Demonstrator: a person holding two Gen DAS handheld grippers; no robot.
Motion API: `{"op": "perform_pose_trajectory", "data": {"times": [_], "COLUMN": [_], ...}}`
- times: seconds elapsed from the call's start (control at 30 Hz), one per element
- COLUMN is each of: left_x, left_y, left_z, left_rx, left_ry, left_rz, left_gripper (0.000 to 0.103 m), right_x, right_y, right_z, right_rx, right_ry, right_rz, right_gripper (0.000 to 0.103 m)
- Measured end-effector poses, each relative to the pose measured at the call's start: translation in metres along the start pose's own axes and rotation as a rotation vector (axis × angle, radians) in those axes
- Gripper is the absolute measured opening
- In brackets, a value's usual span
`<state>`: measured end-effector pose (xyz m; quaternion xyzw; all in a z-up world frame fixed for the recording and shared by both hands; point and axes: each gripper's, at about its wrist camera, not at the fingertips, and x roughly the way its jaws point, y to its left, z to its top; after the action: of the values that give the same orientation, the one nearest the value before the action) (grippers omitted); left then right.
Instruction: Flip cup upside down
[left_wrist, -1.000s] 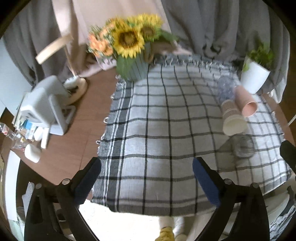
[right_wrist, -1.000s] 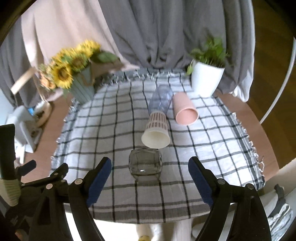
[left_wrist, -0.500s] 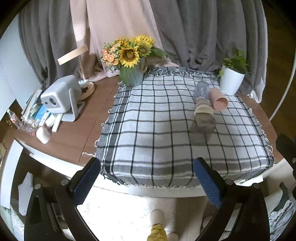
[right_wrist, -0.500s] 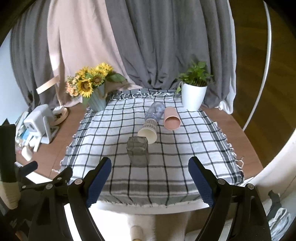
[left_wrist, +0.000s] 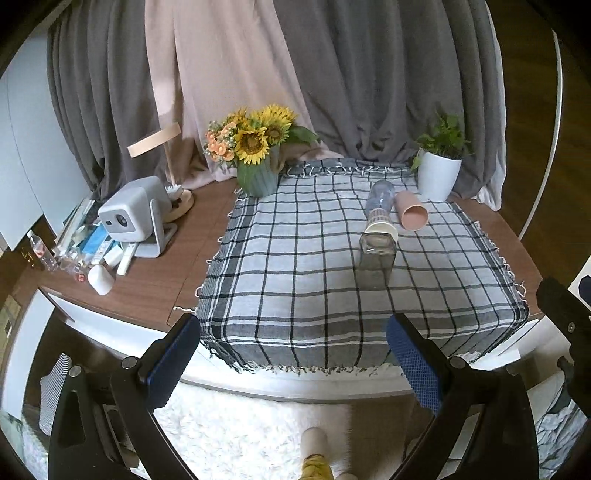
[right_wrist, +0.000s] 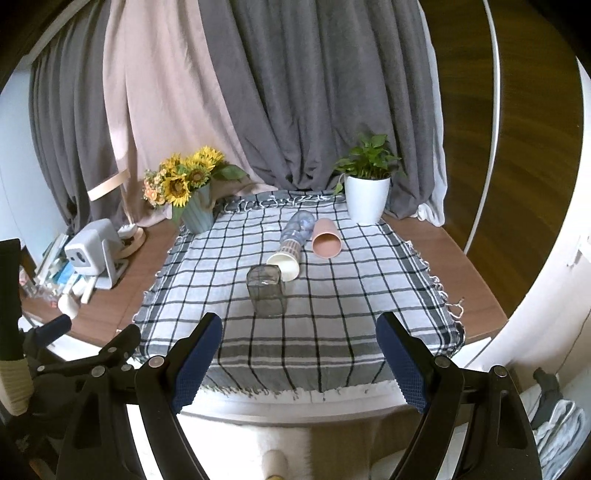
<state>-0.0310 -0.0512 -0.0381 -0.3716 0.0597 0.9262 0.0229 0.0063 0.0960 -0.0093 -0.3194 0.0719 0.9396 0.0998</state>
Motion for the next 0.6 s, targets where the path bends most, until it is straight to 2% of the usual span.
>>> {"op": "perform_pose_trajectory", "data": {"times": [0.6], "left_x": [-0.014], "left_y": [-0.007], "left_z": [0.001], "left_rx": [0.012], "left_ry": [-0.038], "left_rz": [0.002], "left_gripper": [0.102], "right_x": [-0.014], "right_y": [-0.006], "right_z": [0.001], "right_rx": [-0.002], "right_ry": [-0.027], "right_rz": [-0.008], "right_gripper": [0.085]}}
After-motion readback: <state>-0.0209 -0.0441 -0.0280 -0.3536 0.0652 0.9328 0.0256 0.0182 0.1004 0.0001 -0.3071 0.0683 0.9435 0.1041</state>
